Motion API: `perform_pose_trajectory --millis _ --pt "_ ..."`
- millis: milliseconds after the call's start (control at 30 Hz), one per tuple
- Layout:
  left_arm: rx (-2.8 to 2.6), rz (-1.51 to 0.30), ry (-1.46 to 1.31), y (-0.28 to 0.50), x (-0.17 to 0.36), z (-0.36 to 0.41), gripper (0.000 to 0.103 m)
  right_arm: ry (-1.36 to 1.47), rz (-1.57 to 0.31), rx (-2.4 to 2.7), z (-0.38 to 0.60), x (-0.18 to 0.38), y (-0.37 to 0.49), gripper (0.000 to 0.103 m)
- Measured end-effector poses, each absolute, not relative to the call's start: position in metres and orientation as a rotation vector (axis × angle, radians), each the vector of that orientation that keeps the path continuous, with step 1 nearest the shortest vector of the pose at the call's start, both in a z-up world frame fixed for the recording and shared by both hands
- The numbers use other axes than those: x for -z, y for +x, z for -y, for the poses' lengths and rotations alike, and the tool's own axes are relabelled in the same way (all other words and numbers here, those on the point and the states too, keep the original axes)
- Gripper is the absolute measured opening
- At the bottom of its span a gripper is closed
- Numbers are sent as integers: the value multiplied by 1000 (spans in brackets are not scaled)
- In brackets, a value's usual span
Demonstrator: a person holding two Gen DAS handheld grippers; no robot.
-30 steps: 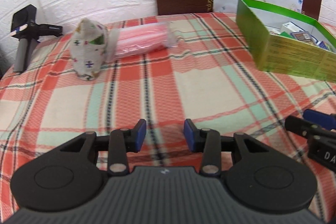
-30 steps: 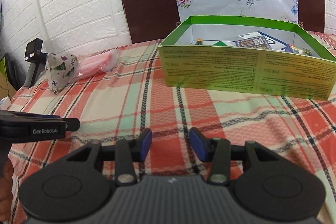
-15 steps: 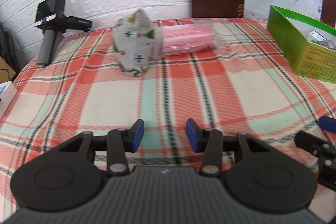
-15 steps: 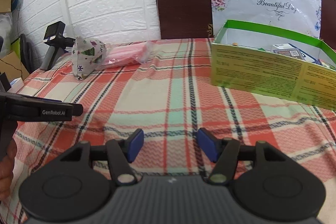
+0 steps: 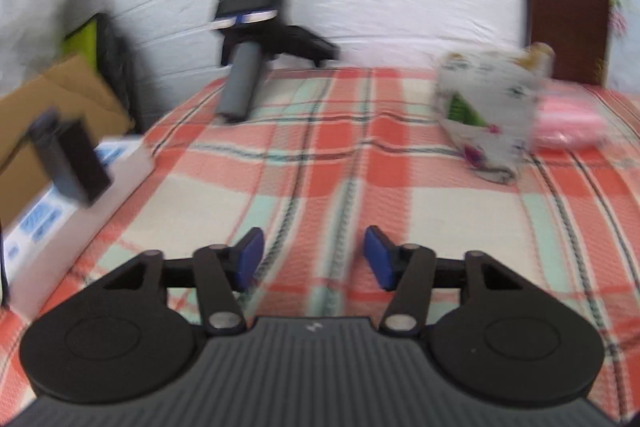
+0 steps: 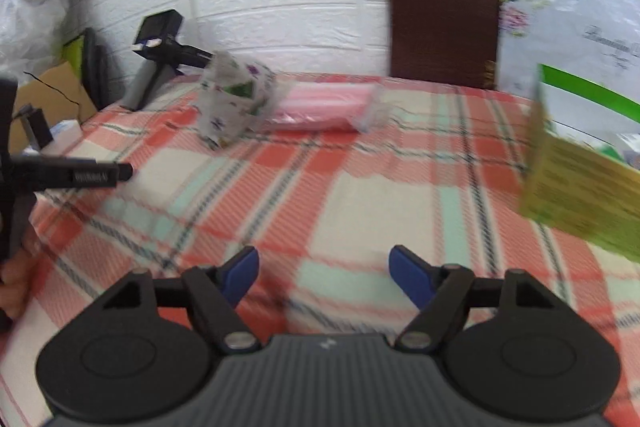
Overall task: Organize objects
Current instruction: 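Move the left gripper to the floral cloth pouch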
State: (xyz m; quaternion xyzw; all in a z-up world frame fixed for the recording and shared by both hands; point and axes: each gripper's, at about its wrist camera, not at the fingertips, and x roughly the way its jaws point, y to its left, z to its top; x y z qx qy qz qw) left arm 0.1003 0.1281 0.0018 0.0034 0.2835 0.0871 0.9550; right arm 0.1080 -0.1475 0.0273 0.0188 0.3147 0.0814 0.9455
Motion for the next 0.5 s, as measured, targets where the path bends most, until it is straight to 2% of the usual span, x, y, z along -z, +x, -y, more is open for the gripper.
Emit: perform_pose_trajectory --millis 100,300,367,400,433,500 --pt "-167 -573 -122 99 -1 -146 60 50 -561 -201 128 -47 139 73" --pt "-165 -566 -155 102 1 -146 60 80 -518 -263 92 -68 211 73" --pt "-162 -567 -175 102 3 -150 60 55 -540 -248 82 -65 231 61" --pt "-161 -567 -182 102 3 -150 60 39 -558 -241 79 -62 239 34" --pt "-159 -566 -188 102 3 -152 60 33 -578 -240 78 -58 244 16" --pt "-156 -566 -196 102 3 -153 60 47 -575 -272 81 -58 240 14"
